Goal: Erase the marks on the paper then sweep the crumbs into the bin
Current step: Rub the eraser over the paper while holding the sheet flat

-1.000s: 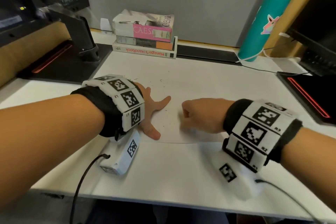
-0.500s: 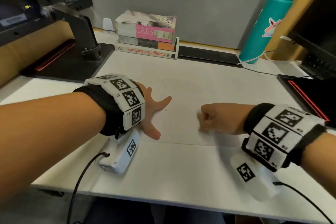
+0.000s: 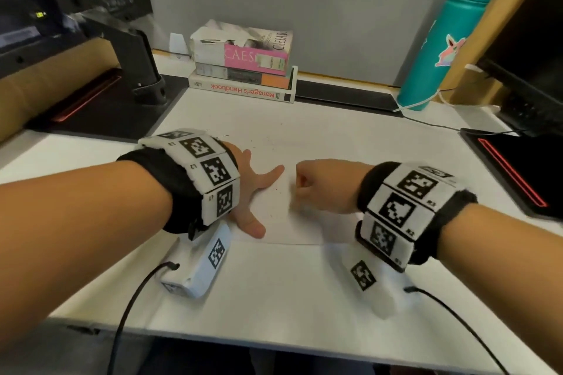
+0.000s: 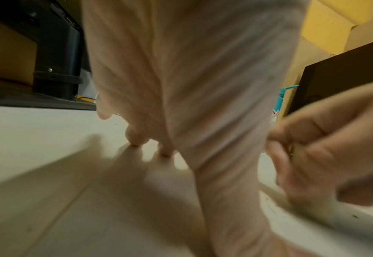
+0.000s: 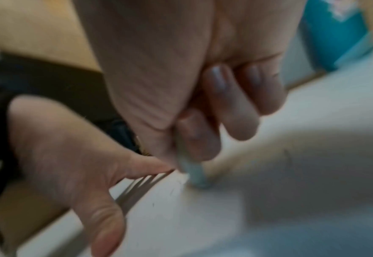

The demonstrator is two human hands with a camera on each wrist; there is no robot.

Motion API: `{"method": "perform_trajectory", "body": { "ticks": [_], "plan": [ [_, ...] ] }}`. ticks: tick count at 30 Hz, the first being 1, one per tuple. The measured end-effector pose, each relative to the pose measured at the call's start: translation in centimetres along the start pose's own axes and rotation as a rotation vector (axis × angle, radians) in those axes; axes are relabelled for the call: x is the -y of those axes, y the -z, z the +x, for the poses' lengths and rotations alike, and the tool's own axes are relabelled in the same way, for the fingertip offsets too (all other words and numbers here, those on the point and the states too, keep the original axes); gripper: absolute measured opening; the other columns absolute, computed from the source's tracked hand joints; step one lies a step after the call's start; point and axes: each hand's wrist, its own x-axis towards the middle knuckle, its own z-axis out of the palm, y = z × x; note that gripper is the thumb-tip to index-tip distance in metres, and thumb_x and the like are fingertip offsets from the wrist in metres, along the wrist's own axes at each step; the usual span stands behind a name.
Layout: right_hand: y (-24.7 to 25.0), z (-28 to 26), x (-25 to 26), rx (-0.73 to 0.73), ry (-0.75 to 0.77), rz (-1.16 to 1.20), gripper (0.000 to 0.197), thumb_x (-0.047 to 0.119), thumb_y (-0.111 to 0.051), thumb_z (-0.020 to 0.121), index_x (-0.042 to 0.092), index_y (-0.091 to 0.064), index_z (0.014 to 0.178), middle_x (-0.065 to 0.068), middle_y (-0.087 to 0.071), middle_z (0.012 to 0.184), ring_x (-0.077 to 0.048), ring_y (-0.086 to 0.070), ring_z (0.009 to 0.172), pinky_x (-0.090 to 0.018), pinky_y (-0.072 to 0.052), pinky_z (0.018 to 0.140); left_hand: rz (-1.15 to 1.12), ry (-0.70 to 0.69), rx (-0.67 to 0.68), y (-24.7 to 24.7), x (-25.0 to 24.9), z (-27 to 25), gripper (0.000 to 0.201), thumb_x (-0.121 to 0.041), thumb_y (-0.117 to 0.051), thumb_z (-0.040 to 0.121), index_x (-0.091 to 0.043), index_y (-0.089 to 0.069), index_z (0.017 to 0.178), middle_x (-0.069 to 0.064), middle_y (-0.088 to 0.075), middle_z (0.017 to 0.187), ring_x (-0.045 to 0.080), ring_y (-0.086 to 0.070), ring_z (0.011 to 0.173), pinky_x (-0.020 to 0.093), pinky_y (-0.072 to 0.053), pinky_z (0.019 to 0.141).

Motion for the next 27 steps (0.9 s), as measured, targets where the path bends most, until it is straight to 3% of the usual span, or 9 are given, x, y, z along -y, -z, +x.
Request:
{"method": "perform_trajectory", "body": {
  "ticks": [2,7,11,14,18,20,23,24,27],
  "plan": [
    [-0.4,-0.2,-0.5,0.018,0.011,0.125,0.016,0.023,-0.049,0.090,0.012,-0.049,0.079,-0.002,-0.051,0.073,-0.013,-0.042,0.060,-0.024,-0.033,0.055,-0.007,0.001,0.008,0.1,0.0,-0.3,0.117,-0.073,-0.056,0.072,-0.040,0.032,0.140,0.022,0.016,0.156,0.042,-0.008,0.144,0.049,-0.017,0.112],
    [0.5,-1.3,-4.0,0.045,-0.127,0.092,0.022,0.026,-0.052,0.088,0.019,-0.046,0.069,0.006,-0.051,0.065,-0.010,-0.043,0.057,-0.020,-0.035,0.053,-0.003,-0.009,0.013,0.6,0.1,-0.9,0.116,-0.074,-0.056,0.072,-0.040,0.031,0.141,0.022,0.016,0.156,0.041,-0.007,0.144,0.049,-0.018,0.112],
    [0.3,0.1,-5.9,-0.154,-0.180,0.622,0.028,0.021,-0.046,0.095,0.011,-0.049,0.068,-0.005,-0.049,0.057,-0.017,-0.044,0.044,-0.022,-0.038,0.043,0.047,-0.003,0.053,0.9,-0.4,-1.2,0.118,-0.067,-0.061,0.075,-0.033,0.029,0.144,0.023,0.013,0.157,0.041,-0.005,0.145,0.050,-0.016,0.113],
    [-0.9,1.1,-7.4,-0.166,-0.160,0.851,0.043,0.017,-0.036,0.100,0.008,-0.050,0.060,-0.005,-0.042,0.046,-0.013,-0.050,0.032,-0.021,-0.043,0.043,-0.006,-0.071,-0.033,1.6,-2.5,-1.9,0.098,-0.052,-0.056,0.087,-0.019,0.009,0.153,0.018,0.000,0.159,0.037,-0.008,0.146,0.049,-0.012,0.115],
    [-1.5,2.0,-7.9,-0.120,-0.162,0.883,0.045,0.016,-0.035,0.100,0.008,-0.048,0.057,0.001,-0.043,0.037,-0.013,-0.050,0.030,-0.019,-0.040,0.043,-0.079,-0.450,-0.011,1.6,-7.6,-3.8,0.097,-0.062,-0.045,0.088,-0.027,0.022,0.149,0.000,0.027,0.156,0.021,0.016,0.146,0.047,0.004,0.116],
    [-1.5,2.2,-8.0,-0.118,-0.174,0.859,0.045,0.015,-0.038,0.098,0.010,-0.046,0.054,0.003,-0.044,0.036,-0.014,-0.049,0.031,-0.020,-0.039,0.044,-0.106,-0.406,0.031,1.2,-8.3,-3.6,0.090,-0.068,-0.034,0.089,-0.028,0.021,0.149,-0.004,0.028,0.155,0.017,0.018,0.145,0.046,0.005,0.116],
    [-1.6,2.3,-7.7,-0.123,-0.201,0.803,0.046,0.016,-0.039,0.097,0.011,-0.045,0.051,0.002,-0.045,0.036,-0.015,-0.048,0.029,-0.017,-0.039,0.039,-0.122,-0.104,-0.029,1.3,-6.9,-2.3,0.088,-0.069,-0.022,0.090,-0.019,0.017,0.151,0.004,0.025,0.157,0.027,0.015,0.146,0.047,0.002,0.116],
    [-1.5,2.4,-7.6,-0.124,-0.214,0.786,0.046,0.016,-0.040,0.096,0.011,-0.045,0.051,0.004,-0.046,0.034,-0.015,-0.048,0.029,-0.017,-0.039,0.038,-0.096,-0.069,-0.076,1.5,-6.8,-2.2,0.088,-0.070,-0.019,0.090,-0.017,0.017,0.150,0.005,0.024,0.157,0.028,0.015,0.146,0.048,0.002,0.116],
    [-1.3,2.6,-7.4,-0.110,-0.246,0.748,0.043,0.020,-0.039,0.097,0.010,-0.049,0.057,0.005,-0.050,0.032,-0.015,-0.051,0.031,-0.020,-0.040,0.042,-0.064,-0.355,-0.050,1.4,-8.1,-3.7,0.080,-0.068,-0.015,0.091,-0.025,0.021,0.149,-0.001,0.029,0.155,0.020,0.018,0.145,0.052,0.003,0.117]
  ]
}}
